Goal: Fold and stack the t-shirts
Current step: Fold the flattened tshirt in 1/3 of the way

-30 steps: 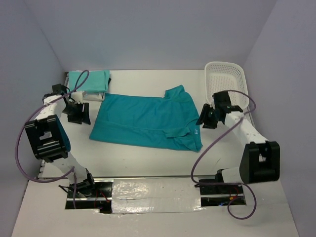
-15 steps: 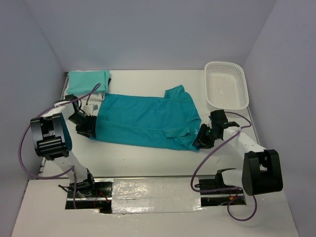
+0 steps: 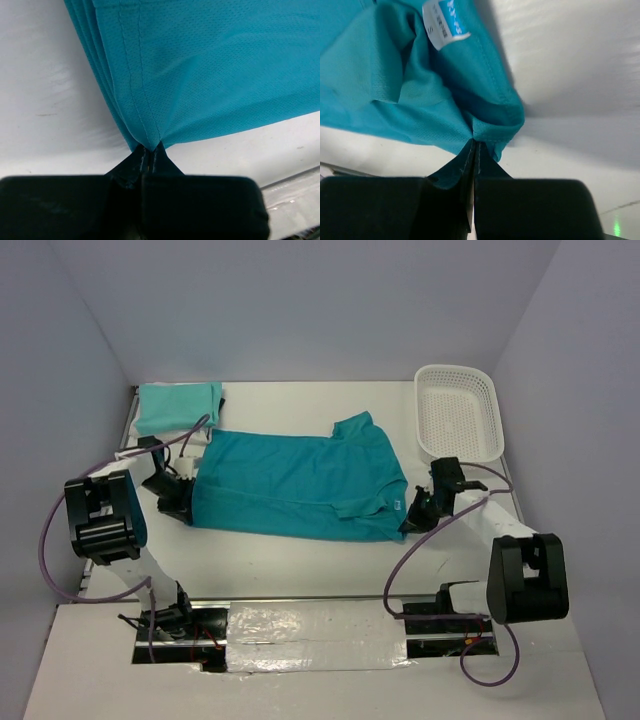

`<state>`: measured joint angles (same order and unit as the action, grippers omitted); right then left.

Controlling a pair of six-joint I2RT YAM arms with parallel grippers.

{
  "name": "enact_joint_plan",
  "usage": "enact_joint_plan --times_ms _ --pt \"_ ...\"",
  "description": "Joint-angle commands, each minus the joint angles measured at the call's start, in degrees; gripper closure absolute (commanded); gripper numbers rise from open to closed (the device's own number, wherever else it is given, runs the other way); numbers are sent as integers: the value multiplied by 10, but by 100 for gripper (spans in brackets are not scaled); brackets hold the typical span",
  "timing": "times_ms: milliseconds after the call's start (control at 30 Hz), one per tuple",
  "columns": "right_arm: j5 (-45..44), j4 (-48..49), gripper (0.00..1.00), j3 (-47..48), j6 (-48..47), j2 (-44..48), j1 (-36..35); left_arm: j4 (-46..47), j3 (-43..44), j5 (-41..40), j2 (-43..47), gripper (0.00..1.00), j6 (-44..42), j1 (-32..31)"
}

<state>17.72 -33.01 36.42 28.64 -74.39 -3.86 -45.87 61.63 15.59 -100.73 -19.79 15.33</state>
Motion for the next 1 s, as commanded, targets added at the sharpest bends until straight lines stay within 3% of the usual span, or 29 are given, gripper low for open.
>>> enact_joint_plan --times_ms 0,133,200,233,267,333,367,567,733,867,967 --pt "-31 -21 100 49 -16 0 25 15 -31 -39 32 100 -25 1" --pt "-8 -28 100 72 -28 -29 52 17 -45 -35 41 100 -27 1" --pt "0 -30 94 81 -34 -51 52 17 -52 -28 44 100 -32 1" --pt "1 -30 73 87 -42 -74 51 17 -53 -20 45 100 -36 1" --pt "-2 -31 62 89 -46 -84 51 14 -51 -16 44 100 -37 1" --pt "-18 -36 45 89 -54 -96 52 7 -47 -14 43 100 -40 1" --pt "-24 -39 43 88 -53 -92 55 6 -45 -11 43 100 -41 1" --pt "-14 -60 34 72 -37 19 55 2 -46 -2 46 100 -40 1" --pt "13 -54 31 -6 -6 50 45 3 -45 0 48 100 -33 1" --pt "40 -3 31 -28 33 9 16 0 -43 0 49 100 -38 1" --pt "32 15 36 -36 40 -35 15 -6 -44 -1 61 100 -48 1"
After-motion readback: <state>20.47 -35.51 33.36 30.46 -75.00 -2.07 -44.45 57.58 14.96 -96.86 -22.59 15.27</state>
